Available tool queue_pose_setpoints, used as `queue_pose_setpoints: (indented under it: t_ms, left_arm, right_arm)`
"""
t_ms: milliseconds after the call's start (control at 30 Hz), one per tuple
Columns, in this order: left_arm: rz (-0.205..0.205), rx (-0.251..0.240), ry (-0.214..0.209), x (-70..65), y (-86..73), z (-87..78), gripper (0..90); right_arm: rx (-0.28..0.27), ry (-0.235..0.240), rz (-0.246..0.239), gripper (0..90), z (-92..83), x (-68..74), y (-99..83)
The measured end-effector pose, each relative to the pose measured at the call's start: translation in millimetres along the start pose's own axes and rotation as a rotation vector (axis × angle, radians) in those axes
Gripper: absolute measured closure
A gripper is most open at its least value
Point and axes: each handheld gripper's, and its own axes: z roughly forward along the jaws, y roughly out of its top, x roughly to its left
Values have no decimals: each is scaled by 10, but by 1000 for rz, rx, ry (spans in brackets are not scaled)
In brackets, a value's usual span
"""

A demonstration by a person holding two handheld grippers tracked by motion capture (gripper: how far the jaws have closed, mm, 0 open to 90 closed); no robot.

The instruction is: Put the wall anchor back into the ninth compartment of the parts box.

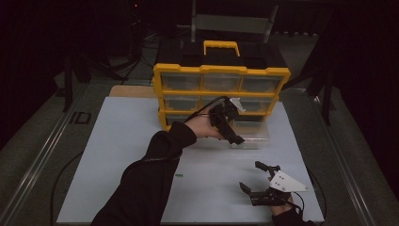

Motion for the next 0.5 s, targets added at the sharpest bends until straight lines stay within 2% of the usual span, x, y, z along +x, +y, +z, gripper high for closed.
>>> queue_pose_setpoints:
  t_ms: [133, 333, 500]
  left_arm:
    - [3, 2, 11, -31, -93, -89, 10]
    - [2, -20, 0, -49, -266, -249, 11]
    - [-12, -17, 21, -47, -452, -408, 11]
  right_arm:
    - [5, -4, 3, 82, 3, 0, -5]
    - [5, -3, 1, 82, 2, 2, -2]
    - [8, 0, 1, 82, 5, 6, -2]
